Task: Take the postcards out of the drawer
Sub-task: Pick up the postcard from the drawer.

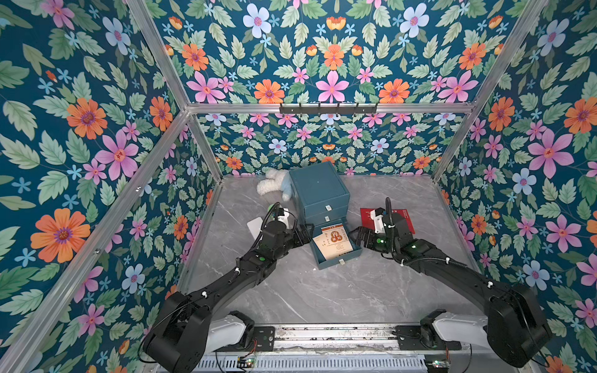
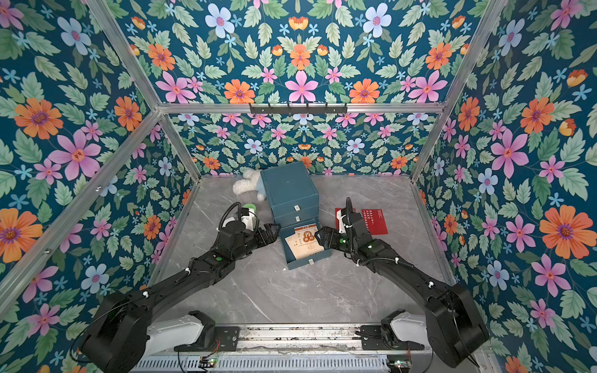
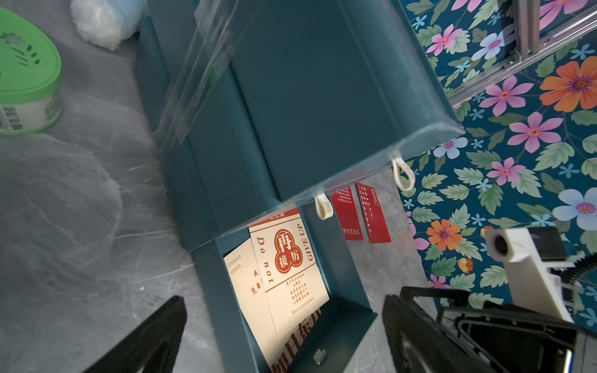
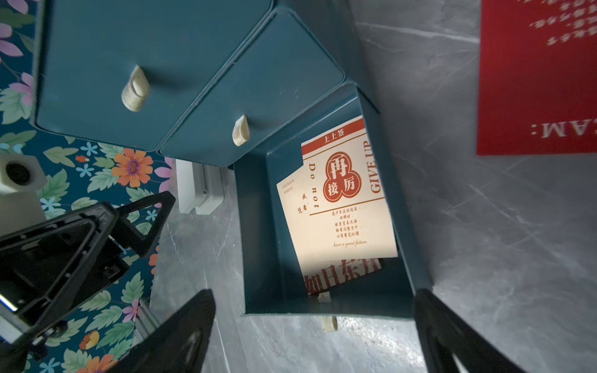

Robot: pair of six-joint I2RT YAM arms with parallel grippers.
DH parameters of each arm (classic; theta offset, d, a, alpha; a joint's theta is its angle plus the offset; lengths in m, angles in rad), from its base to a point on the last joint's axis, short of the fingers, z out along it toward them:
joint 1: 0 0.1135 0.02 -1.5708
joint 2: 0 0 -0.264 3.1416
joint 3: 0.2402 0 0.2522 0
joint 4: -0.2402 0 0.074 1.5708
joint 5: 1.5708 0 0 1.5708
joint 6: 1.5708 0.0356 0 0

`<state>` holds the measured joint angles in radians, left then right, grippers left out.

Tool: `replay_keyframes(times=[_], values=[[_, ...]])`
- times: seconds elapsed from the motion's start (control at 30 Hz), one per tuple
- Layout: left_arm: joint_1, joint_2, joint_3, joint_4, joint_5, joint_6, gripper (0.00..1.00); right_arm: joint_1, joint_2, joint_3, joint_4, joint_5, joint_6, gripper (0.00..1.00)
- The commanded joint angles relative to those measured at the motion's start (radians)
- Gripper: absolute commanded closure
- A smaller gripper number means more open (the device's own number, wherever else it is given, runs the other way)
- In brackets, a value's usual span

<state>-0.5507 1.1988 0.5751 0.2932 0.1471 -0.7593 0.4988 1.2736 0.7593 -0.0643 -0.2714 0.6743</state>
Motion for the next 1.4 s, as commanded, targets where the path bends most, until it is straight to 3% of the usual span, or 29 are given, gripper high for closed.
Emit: replay_keyframes(times=[0.0, 0.1, 0.33, 0.57, 0.97, 1.37], values=[[0.0, 0.0, -0.018, 0.032, -0.02, -0.011, 0.03, 0.04, 0.056, 0.052, -0.024, -0.03, -0.01, 0.06], [0.0, 0.012, -0.049, 0.058, -0.006, -0.018, 0.03, 0.09, 0.13, 0.096, -0.017, -0.03, -0.007, 0.08], [0.0, 0.042, -0.12, 0.126, 0.024, -0.03, 0.07, 0.114, 0.302, 0.156, 0.058, -0.093, 0.042, 0.23], [0.0, 0.064, -0.139, 0.148, 0.028, -0.01, 0.09, 0.133, 0.433, 0.26, -0.001, -0.087, 0.025, 0.32], [0.0, 0.103, -0.132, 0.177, 0.049, -0.004, 0.09, 0.15, 0.523, 0.401, -0.277, 0.19, -0.071, 0.33], [0.0, 0.116, -0.1, 0.163, 0.055, 0.002, 0.08, 0.165, 0.651, 0.52, -0.328, 0.272, -0.143, 0.32]])
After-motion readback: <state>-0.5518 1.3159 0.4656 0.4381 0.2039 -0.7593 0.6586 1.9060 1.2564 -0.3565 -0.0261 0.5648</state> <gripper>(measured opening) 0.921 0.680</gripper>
